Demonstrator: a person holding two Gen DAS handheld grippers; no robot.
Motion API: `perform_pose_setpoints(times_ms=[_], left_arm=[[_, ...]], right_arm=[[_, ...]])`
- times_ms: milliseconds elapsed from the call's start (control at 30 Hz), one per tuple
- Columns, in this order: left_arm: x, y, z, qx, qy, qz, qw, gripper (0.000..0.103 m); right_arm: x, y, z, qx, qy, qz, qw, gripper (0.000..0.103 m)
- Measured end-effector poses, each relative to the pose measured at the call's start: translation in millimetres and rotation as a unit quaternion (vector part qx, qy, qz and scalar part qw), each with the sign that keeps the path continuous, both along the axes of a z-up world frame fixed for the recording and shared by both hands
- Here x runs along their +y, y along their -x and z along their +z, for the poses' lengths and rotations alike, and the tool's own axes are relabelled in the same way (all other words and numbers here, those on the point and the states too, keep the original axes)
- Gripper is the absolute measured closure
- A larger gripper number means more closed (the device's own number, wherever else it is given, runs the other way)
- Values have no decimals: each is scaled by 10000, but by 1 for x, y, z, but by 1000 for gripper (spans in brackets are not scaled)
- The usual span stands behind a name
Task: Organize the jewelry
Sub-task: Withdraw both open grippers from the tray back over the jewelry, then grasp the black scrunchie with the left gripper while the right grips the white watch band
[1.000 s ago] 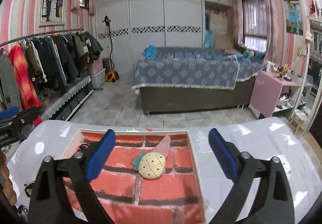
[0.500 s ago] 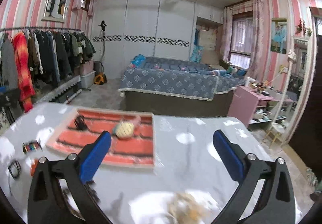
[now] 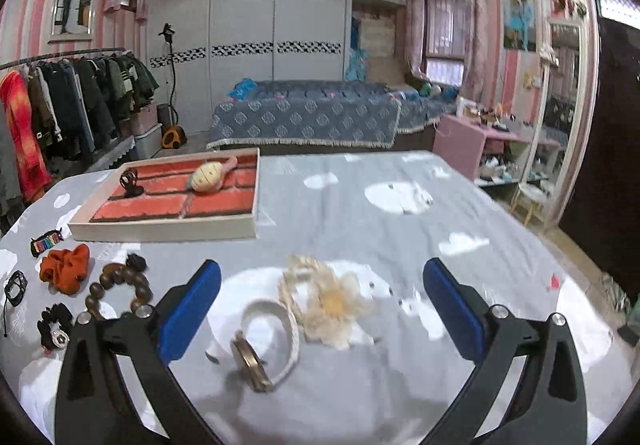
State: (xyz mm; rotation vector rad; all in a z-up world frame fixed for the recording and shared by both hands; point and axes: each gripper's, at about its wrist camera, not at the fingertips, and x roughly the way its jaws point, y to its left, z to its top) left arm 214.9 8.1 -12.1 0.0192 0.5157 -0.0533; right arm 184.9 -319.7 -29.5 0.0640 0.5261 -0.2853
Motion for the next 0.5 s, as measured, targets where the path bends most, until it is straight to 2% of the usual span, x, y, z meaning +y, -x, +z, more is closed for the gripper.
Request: perform_pose_setpoints(times_ms=[200,267,500], left_arm=[[6,10,-29,267,25,27,9996,5],[6,13,-32,290,33,34,9996,5],[0,21,-51,561,-87,31,9984,5]], right_arm=[[-5,2,-16,207,-32,12,9998,7],[-5,1,-21,332,-74,42,9994,22],[-6,-9,-49,885,-373,160,9953,41]])
